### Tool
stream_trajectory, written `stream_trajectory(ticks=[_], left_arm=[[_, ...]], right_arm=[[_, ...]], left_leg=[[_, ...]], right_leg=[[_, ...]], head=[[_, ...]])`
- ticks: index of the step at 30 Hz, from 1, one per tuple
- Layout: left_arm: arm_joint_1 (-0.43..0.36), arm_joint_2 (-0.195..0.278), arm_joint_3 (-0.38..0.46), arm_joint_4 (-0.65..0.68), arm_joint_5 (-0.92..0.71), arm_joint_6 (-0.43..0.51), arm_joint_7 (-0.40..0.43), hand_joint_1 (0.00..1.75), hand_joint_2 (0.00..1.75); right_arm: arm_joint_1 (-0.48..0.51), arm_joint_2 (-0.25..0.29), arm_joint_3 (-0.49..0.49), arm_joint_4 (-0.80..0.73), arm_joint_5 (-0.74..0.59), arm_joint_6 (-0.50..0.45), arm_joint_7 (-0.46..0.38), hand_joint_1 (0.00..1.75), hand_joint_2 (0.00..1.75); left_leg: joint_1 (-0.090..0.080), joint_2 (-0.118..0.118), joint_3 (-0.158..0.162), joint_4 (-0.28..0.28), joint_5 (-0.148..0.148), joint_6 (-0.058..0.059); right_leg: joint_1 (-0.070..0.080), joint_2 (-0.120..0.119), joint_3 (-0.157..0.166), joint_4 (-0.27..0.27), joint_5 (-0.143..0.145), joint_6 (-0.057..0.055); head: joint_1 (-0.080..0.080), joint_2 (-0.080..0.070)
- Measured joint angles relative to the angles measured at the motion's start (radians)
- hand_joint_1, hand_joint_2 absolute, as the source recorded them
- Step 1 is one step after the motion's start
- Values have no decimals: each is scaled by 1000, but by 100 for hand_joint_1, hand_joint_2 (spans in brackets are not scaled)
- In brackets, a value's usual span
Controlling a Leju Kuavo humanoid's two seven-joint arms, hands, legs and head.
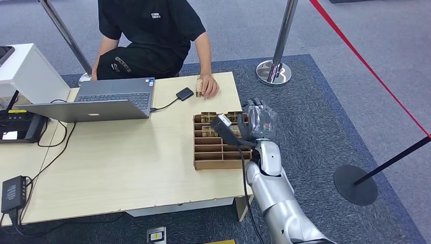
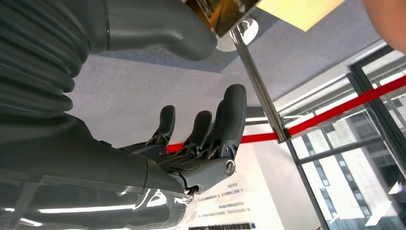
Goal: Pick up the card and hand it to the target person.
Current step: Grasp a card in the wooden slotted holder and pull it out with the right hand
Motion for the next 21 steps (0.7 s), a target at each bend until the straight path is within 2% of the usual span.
stream_trajectory(ticks=[8,21], left_arm=[[0,0,0,0,-8,8,8,0,0],[0,-1,0,1,-14,11,6,0,0]], right_arm=[[-9,-16,14,75,23,0,50,81,175],[-19,-26,27,124,40,0,76,68,175]], left_leg=[[0,0,0,0,0,0],[0,0,0,0,0,0]], right_leg=[[0,0,0,0,0,0],[0,0,0,0,0,0]], head=[[0,0],[0,0]])
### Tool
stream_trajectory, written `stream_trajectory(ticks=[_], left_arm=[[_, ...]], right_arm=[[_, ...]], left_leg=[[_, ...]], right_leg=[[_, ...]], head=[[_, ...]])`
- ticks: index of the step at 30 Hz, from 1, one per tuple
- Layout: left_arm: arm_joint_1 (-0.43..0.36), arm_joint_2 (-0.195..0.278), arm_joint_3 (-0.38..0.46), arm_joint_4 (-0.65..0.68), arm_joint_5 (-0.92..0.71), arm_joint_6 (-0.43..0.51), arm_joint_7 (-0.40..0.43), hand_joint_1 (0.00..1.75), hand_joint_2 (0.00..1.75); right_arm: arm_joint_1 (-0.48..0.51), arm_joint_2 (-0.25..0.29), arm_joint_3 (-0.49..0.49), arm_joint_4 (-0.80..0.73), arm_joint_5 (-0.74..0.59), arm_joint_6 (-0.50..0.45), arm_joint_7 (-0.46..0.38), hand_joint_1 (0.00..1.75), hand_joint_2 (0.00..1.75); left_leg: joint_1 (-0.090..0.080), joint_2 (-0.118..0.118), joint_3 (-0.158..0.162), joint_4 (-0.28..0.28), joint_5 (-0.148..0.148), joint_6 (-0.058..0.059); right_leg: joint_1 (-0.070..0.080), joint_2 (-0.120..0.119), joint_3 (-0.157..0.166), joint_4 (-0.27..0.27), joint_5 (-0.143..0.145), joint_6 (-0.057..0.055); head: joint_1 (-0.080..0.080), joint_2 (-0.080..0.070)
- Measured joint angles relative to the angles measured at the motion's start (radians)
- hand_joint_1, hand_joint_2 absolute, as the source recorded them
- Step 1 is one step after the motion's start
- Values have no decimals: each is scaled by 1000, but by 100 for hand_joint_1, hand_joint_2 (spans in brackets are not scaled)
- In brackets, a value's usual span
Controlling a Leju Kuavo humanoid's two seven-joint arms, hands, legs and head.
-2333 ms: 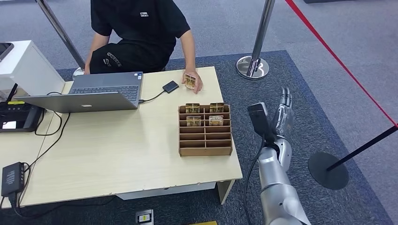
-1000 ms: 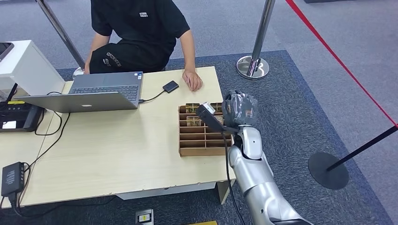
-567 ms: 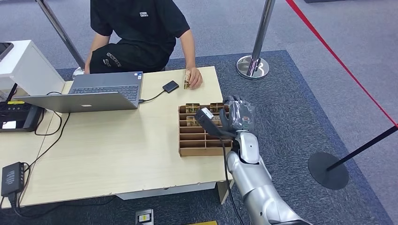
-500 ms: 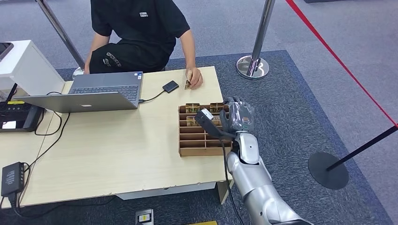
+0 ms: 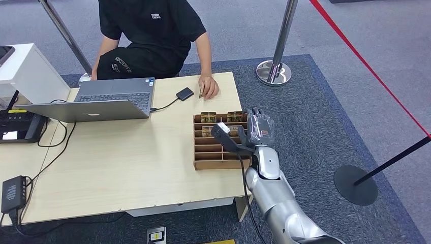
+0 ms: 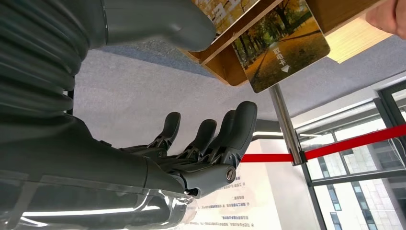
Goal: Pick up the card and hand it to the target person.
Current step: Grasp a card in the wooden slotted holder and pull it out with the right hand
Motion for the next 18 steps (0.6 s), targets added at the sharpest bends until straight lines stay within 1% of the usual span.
stream_trajectory(ticks=[18], left_arm=[[0,0,0,0,-19,0,15,0,0]], right_arm=[[-3,-2,22,30,10,0,-1,78,175]], left_leg=[[0,0,0,0,0,0]], right_leg=[[0,0,0,0,0,0]], head=[[0,0]])
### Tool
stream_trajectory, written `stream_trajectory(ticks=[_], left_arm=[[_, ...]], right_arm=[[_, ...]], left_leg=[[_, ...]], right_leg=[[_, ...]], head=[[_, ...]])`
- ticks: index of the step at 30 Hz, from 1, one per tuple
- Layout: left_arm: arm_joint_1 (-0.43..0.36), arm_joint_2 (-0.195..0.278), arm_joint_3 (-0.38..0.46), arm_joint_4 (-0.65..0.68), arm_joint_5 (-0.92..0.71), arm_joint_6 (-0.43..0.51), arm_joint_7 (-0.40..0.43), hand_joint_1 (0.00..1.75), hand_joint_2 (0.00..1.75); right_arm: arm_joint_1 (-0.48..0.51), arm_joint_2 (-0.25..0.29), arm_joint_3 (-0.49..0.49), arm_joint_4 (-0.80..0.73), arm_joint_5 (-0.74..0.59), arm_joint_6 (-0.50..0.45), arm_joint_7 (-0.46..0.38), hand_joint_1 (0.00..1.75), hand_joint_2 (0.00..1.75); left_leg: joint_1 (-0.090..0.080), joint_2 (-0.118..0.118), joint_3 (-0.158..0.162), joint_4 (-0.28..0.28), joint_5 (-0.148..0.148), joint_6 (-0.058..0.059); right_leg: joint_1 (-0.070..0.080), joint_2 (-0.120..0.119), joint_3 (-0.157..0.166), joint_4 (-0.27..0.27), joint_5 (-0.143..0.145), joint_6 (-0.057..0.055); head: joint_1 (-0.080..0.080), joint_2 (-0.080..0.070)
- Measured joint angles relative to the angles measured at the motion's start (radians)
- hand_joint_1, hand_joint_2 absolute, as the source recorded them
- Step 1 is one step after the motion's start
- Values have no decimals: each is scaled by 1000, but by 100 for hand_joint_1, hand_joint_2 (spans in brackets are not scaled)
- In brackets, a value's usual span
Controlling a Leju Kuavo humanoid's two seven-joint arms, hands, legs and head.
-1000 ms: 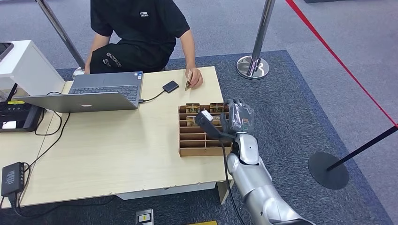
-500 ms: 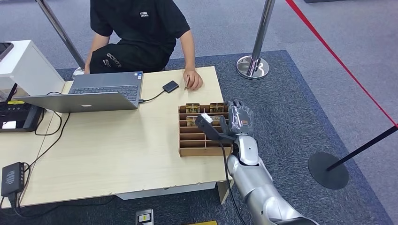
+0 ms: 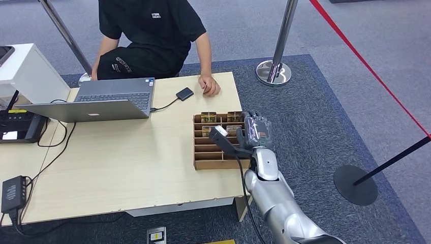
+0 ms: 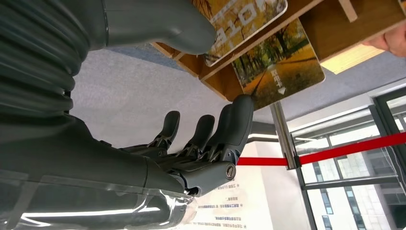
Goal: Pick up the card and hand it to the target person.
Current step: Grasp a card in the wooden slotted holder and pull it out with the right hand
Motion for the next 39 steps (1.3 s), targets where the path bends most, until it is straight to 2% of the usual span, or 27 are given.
stream_trajectory(ticks=[9,26,39], left_arm=[[-2,0,0,0,-7,2,3,0,0],[-4,0,-1,0,-11,-1,3,0,0],[-5,0,0,0,-14,-4,1,0,0]], right_arm=[[0,8,16,24,13,0,14,81,175],[1,8,37,35,29,0,35,74,175],[6,16,43,39,-3,0,7,89,175]], left_leg=[[0,0,0,0,0,0],[0,0,0,0,0,0],[0,0,0,0,0,0]], right_leg=[[0,0,0,0,0,0],[0,0,0,0,0,0],[0,0,0,0,0,0]], head=[[0,0],[0,0],[0,0]])
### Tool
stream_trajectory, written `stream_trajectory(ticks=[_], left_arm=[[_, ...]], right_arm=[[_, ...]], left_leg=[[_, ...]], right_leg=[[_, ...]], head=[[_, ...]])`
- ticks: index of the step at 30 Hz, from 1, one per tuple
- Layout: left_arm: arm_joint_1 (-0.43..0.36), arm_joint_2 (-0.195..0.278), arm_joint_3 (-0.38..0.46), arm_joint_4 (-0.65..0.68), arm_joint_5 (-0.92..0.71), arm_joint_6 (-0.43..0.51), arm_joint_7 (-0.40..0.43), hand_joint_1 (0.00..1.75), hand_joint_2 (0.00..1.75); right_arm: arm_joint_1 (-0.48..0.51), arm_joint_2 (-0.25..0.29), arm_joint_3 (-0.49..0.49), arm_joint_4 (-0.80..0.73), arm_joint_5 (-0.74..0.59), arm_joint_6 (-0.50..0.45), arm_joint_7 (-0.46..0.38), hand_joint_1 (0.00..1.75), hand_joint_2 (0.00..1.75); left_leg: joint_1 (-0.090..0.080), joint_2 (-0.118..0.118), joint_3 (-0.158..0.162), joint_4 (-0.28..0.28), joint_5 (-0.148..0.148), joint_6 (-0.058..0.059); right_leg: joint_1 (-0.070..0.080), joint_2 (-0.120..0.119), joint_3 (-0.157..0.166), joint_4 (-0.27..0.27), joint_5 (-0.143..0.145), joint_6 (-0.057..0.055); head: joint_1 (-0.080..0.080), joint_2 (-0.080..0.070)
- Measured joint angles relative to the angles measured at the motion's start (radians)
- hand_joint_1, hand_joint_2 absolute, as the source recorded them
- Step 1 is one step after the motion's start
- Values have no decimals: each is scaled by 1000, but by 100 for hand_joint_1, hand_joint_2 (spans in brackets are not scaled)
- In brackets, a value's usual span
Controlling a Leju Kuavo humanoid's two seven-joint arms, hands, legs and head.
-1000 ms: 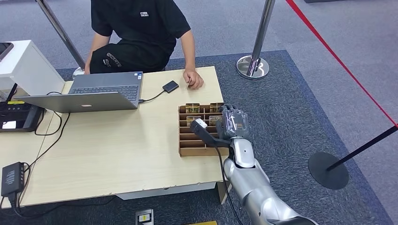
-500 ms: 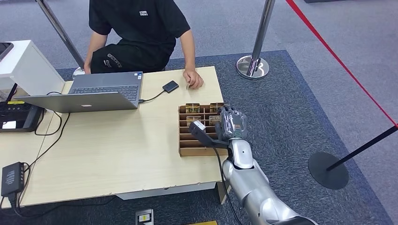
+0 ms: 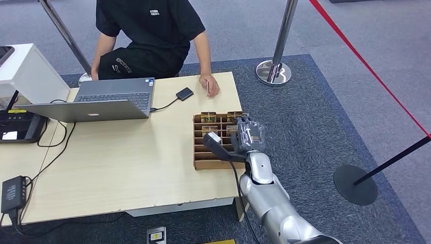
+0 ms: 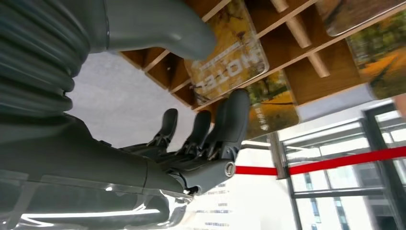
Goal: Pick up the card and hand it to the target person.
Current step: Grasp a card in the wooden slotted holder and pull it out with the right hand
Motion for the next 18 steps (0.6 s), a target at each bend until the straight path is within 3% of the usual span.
stream_trajectory(ticks=[18], left_arm=[[0,0,1,0,15,0,2,0,0]], right_arm=[[2,18,5,0,-7,0,-10,89,175]], left_leg=[[0,0,0,0,0,0]], right_leg=[[0,0,0,0,0,0]], head=[[0,0]])
